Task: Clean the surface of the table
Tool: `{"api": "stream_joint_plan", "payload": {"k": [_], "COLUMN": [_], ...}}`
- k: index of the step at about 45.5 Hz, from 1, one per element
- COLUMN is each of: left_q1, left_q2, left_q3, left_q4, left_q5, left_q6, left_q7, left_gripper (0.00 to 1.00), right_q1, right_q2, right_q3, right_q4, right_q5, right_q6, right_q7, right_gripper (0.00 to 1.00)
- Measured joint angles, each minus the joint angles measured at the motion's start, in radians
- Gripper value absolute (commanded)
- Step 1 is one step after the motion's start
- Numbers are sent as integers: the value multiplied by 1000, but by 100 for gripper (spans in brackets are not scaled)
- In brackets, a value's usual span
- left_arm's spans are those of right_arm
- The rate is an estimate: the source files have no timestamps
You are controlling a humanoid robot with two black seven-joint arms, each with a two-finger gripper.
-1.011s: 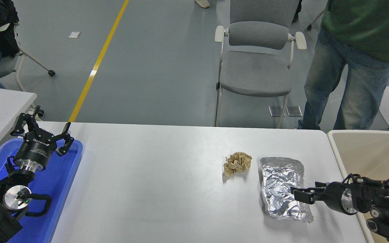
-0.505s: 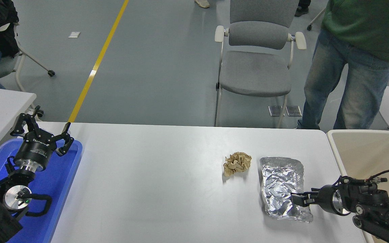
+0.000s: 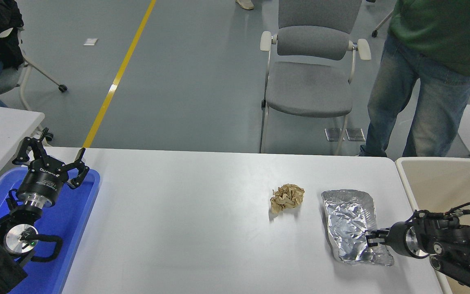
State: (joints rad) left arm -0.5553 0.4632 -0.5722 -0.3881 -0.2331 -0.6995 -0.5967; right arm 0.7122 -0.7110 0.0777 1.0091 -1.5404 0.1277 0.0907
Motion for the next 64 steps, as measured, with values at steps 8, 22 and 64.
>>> {"api": "stream_joint_plan", "payload": {"k": [8, 22, 64], "left_q1": [0, 0, 0], "left_q2": [0, 0, 0], "left_q3": [0, 0, 0], "left_q4": [0, 0, 0], "left_q5": [0, 0, 0], "left_q6": [0, 0, 0], "left_q7": [0, 0, 0], "left_gripper": [100, 100, 100], "right_q1": [47, 162, 456], "right_q2": [-146, -422, -772], "right_q3": [1, 2, -10], "right_q4": [132, 358, 470], "right_q5": [60, 163, 309], "right_q6": [24, 101, 366], "right_q7": [0, 6, 10], "right_gripper": [0, 0, 0]}}
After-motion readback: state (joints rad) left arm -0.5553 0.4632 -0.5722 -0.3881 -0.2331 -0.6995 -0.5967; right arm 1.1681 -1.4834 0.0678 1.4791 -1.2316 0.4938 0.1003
